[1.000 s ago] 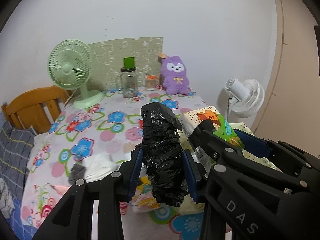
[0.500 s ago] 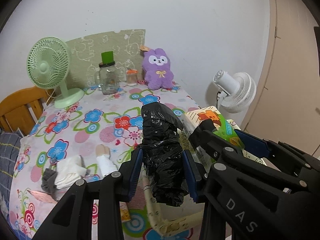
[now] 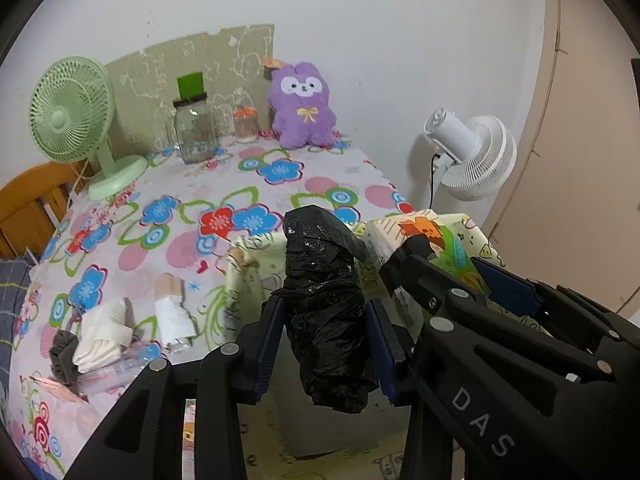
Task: Organize soft objects
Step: 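Lower both items into the box and open both grippers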
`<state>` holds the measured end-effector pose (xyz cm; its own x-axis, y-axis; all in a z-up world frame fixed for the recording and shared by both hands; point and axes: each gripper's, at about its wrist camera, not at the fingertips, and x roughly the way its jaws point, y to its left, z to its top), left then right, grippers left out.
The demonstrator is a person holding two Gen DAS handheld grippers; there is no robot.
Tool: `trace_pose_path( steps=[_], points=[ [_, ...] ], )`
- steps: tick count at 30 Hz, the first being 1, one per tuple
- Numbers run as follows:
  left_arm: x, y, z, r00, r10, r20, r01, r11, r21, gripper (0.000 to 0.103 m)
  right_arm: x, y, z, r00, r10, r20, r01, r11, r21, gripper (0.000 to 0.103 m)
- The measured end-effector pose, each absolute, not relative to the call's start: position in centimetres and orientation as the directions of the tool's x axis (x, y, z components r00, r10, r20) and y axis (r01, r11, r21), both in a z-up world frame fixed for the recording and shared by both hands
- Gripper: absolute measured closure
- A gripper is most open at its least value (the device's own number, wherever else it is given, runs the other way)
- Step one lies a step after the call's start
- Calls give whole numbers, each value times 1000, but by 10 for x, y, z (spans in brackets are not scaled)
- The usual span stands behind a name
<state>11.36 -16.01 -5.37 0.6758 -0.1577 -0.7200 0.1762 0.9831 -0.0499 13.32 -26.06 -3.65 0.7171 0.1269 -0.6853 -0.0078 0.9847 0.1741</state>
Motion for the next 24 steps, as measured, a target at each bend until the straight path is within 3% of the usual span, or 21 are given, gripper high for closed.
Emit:
trace_pose_path(
  steps=[3, 5, 13, 16, 19, 24],
  points=[
    [117, -165, -57, 664, -153, -732, 172, 984, -49, 56, 137, -267, -41, 711, 130, -692, 1, 983, 185, 55],
    [119, -168, -58, 660, -145, -737, 167, 985, -45, 43, 139, -270, -44, 707, 134, -694, 6, 981, 195, 55],
    [120, -173, -60, 652, -124, -748, 159, 987, -26, 27, 140, -276, -45, 715, 121, -689, 13, 982, 187, 53],
    [118, -174, -60, 652, -133, -746, 170, 985, -27, 22, 140, -276, -46, 714, 110, -692, 20, 984, 177, 49],
    [115, -174, -59, 656, -127, -744, 174, 985, -15, 11, 138, -276, -46, 709, 108, -697, 29, 983, 182, 33],
    [111, -169, -57, 648, -155, -746, 194, 980, -36, 10, 131, -275, -40, 728, 96, -679, 41, 982, 183, 27]
  ],
)
